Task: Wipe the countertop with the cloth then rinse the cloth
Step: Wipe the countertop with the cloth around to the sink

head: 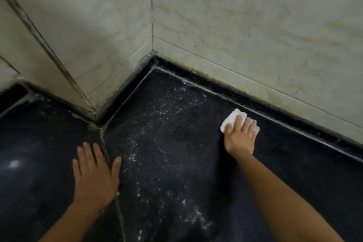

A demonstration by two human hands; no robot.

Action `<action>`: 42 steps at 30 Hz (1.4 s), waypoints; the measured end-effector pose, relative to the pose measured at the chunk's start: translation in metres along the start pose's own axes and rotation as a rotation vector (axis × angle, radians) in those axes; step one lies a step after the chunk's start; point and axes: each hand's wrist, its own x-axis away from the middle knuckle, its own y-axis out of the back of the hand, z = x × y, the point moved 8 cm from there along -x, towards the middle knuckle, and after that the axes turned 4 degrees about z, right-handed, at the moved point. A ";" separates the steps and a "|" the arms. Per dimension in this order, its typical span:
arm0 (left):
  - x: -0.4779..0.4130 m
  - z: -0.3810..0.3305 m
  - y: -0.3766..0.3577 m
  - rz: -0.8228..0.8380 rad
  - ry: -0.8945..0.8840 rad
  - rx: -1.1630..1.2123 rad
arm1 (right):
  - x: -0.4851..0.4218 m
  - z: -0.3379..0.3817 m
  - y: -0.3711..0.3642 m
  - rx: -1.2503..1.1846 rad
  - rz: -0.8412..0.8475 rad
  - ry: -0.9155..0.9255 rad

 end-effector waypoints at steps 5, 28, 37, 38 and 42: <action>-0.024 0.015 -0.002 0.071 0.061 0.051 | -0.029 0.065 0.001 -0.080 -0.021 -0.228; -0.026 0.016 -0.005 0.169 0.040 0.069 | -0.042 0.195 -0.023 -0.095 -0.029 0.027; -0.024 0.015 -0.003 0.180 0.051 0.063 | -0.015 0.212 -0.030 0.180 0.059 0.886; -0.024 0.015 -0.002 0.179 0.053 0.066 | -0.027 0.206 -0.025 0.163 0.030 0.773; -0.025 0.015 -0.002 0.178 0.052 0.075 | -0.043 0.232 -0.029 -0.004 -0.013 0.318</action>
